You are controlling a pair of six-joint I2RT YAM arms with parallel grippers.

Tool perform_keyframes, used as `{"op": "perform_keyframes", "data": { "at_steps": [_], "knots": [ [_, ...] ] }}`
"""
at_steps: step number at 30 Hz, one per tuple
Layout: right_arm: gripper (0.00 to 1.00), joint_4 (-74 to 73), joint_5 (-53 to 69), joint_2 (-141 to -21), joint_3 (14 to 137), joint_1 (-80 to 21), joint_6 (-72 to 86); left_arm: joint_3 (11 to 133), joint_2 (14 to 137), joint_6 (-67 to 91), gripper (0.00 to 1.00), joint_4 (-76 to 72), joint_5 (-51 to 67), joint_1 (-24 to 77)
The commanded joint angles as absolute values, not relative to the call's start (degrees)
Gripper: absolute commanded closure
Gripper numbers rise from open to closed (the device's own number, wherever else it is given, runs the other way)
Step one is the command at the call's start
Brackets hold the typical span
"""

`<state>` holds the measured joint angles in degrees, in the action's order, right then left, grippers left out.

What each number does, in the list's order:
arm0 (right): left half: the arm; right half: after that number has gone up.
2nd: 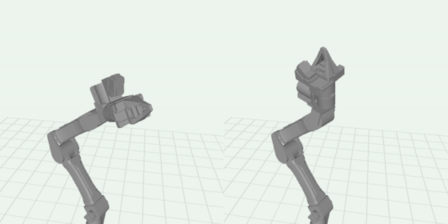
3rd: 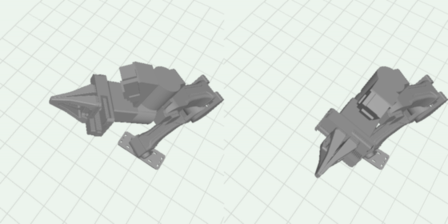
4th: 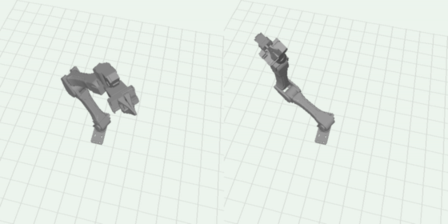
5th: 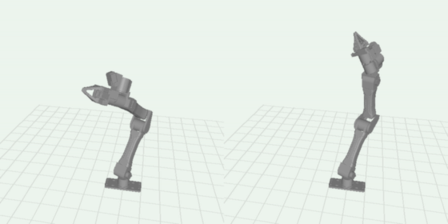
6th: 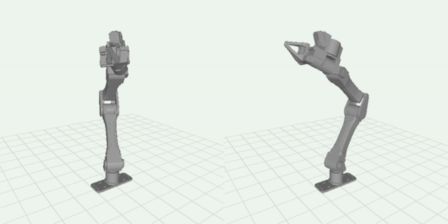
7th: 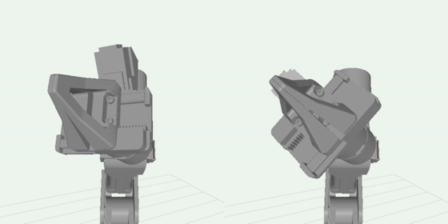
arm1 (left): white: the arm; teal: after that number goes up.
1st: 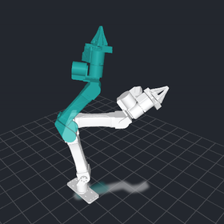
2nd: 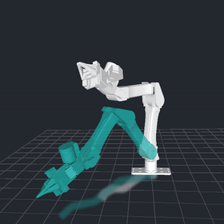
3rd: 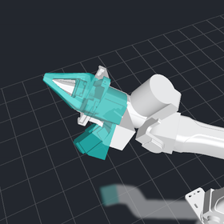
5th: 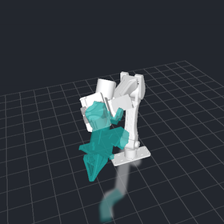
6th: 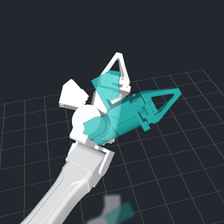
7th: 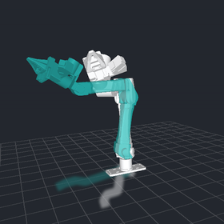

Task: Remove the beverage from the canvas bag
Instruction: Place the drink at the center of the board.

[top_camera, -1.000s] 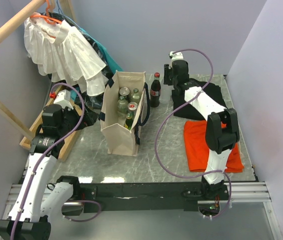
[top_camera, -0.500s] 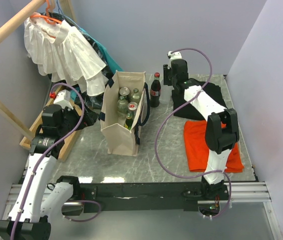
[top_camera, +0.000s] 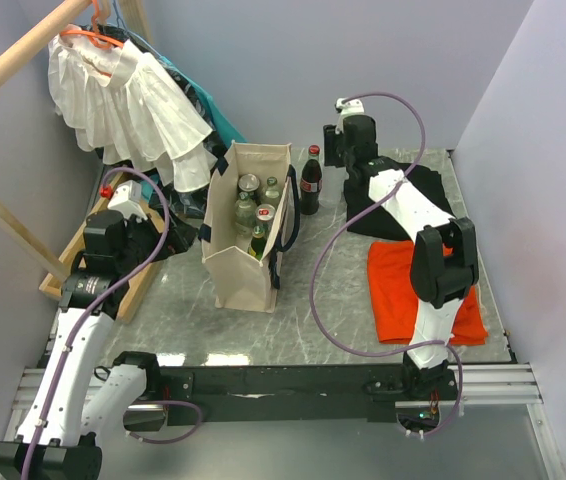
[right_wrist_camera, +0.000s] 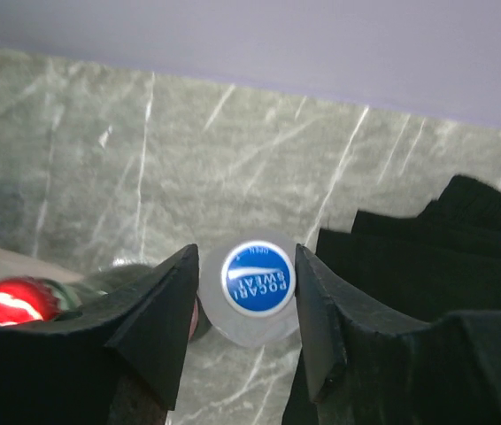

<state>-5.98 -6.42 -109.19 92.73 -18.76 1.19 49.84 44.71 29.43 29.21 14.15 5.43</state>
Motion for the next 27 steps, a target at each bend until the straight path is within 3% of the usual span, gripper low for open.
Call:
{"op": "perform_keyframes", "data": {
  "at_steps": [1, 13, 19, 27],
  "knots": [
    [0.44, -1.6, -6.9, -106.4, 96.1, -19.2, 0.5, 50.1, 43.7, 29.0, 0.04, 27.1, 15.6, 5.4],
    [0.37, -3.0, -9.1, -101.0, 94.6, -20.1, -1.2, 50.4, 42.9, 29.8, 0.04, 27.2, 15.7, 5.4],
    [0.37, -17.9, -7.7, -101.3, 105.5, -20.7, -0.1, 50.4, 42.0, 29.6, 0.04, 27.9, 15.6, 5.4],
    [0.27, -22.8, -8.5, -96.2, 105.2, -30.6, -4.0, 49.6, 41.7, 30.9, 0.04, 26.5, 17.2, 5.4]
  ]
}}
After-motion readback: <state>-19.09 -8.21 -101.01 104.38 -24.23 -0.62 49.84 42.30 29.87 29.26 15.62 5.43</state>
